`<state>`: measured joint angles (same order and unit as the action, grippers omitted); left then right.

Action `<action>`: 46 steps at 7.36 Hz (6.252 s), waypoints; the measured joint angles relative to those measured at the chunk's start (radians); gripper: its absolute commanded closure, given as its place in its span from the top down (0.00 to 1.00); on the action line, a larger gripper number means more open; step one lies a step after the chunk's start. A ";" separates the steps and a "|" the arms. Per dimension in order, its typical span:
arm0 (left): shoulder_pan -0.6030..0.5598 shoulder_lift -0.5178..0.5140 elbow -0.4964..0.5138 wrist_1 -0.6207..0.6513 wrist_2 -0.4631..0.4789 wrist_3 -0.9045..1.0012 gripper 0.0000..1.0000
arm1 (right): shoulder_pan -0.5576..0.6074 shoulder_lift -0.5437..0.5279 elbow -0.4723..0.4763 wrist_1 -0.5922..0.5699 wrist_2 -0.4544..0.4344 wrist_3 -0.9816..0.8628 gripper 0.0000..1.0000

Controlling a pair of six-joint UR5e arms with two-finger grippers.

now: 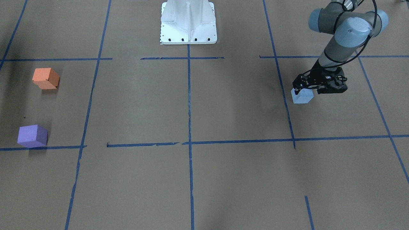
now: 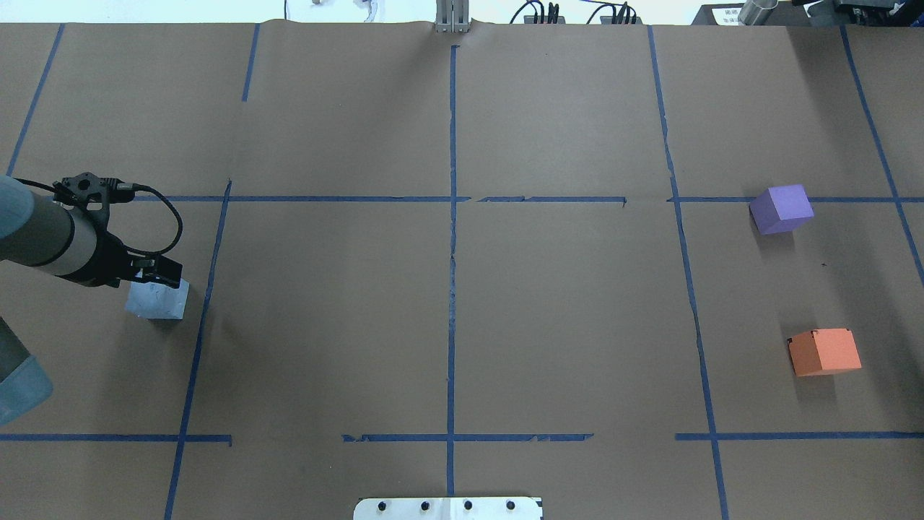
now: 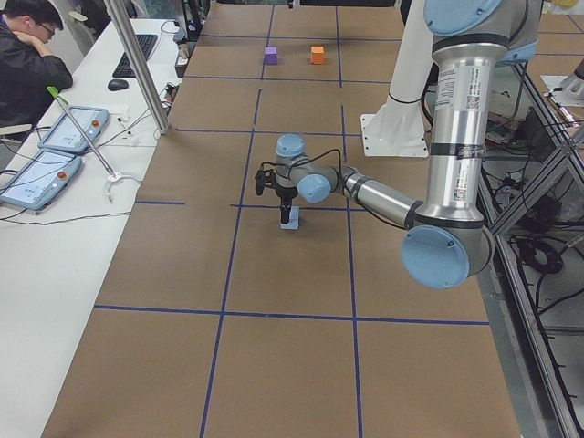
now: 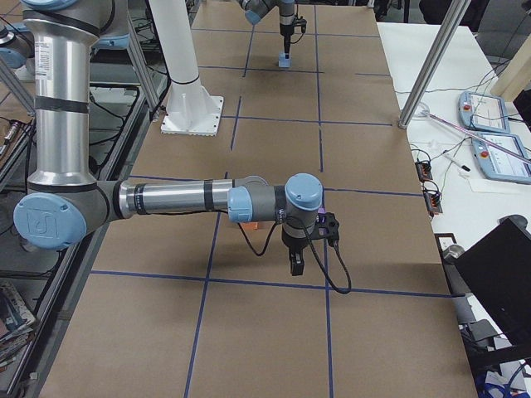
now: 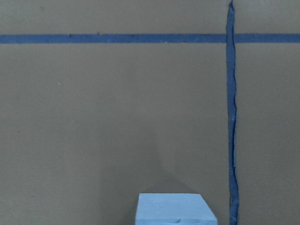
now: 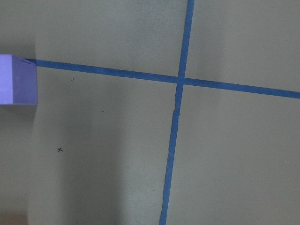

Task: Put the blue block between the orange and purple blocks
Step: 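Reach the left gripper down and grasp the light blue cube, then carry the light blue cube with the left gripper to the table center, then open the left gripper and withdraw the left arm from the cube, then move the right gripper over the light blue cube and grasp it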

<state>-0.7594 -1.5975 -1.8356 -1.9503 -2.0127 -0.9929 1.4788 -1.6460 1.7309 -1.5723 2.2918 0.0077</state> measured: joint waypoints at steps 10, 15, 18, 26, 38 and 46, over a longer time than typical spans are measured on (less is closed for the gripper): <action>0.052 -0.270 0.046 0.054 0.021 -0.019 0.28 | 0.000 0.000 0.001 0.000 0.000 0.000 1.00; 0.271 -0.807 0.364 0.284 0.180 -0.266 0.66 | 0.000 0.000 -0.001 0.000 0.000 0.000 1.00; 0.314 -0.882 0.481 0.270 0.237 -0.294 1.00 | 0.000 0.000 -0.003 0.000 0.000 0.000 1.00; -0.015 -0.514 0.034 0.491 0.047 0.215 1.00 | -0.003 -0.007 0.018 0.082 0.020 0.000 1.00; -0.794 0.141 0.074 0.475 -0.270 1.131 1.00 | -0.636 0.498 0.098 0.078 -0.124 0.842 1.00; -0.794 0.140 0.073 0.475 -0.270 1.123 1.00 | -1.001 0.919 -0.295 0.081 -0.462 1.157 1.00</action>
<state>-1.5539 -1.4573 -1.7625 -1.4757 -2.2826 0.1305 0.4782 -0.7269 1.4363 -1.4913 1.8299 1.1649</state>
